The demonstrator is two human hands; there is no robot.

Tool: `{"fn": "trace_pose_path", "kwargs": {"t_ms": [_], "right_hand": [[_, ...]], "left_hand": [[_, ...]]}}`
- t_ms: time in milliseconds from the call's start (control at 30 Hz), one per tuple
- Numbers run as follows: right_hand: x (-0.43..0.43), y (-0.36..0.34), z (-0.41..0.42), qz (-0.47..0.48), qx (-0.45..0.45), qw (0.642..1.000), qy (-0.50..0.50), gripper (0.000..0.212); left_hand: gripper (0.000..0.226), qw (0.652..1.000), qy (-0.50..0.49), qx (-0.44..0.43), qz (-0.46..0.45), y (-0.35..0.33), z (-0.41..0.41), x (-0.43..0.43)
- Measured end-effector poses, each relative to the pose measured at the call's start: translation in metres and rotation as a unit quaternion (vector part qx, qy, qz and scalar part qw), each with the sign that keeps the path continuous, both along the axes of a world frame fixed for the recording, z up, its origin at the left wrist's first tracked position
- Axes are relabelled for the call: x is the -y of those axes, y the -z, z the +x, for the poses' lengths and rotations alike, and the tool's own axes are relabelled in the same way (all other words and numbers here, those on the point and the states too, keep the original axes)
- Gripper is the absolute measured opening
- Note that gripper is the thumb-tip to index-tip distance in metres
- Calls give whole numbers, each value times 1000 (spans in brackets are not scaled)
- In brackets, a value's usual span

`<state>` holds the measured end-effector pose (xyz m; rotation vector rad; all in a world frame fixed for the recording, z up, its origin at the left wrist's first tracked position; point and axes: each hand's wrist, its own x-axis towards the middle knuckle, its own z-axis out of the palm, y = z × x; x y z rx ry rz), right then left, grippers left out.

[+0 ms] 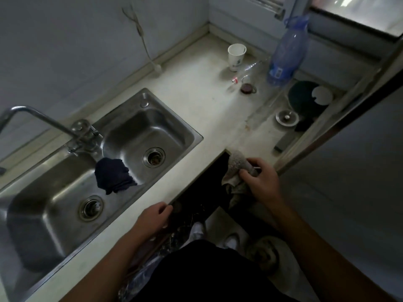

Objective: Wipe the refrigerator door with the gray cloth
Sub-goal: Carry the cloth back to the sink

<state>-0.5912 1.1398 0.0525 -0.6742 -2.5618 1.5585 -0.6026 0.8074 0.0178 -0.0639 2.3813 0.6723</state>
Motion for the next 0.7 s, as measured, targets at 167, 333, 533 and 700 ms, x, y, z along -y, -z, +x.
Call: {"fn": "trace_pose_path", "kwargs": {"t_ms": [167, 333, 533, 700], "right_hand": [[-10, -20, -85, 40, -12, 999, -13, 29], [-6, -12, -188, 107, -16, 992, -68, 30], [5, 41, -278, 188, 10, 966, -177, 40], [7, 65, -272, 213, 20, 950, -227, 44]], "left_hand": [[30, 999, -17, -8, 37, -12, -42, -5], [25, 997, -42, 6, 64, -12, -77, -7], [25, 995, -47, 32, 86, 14, -100, 7], [46, 990, -75, 44, 114, 17, -115, 10]]}}
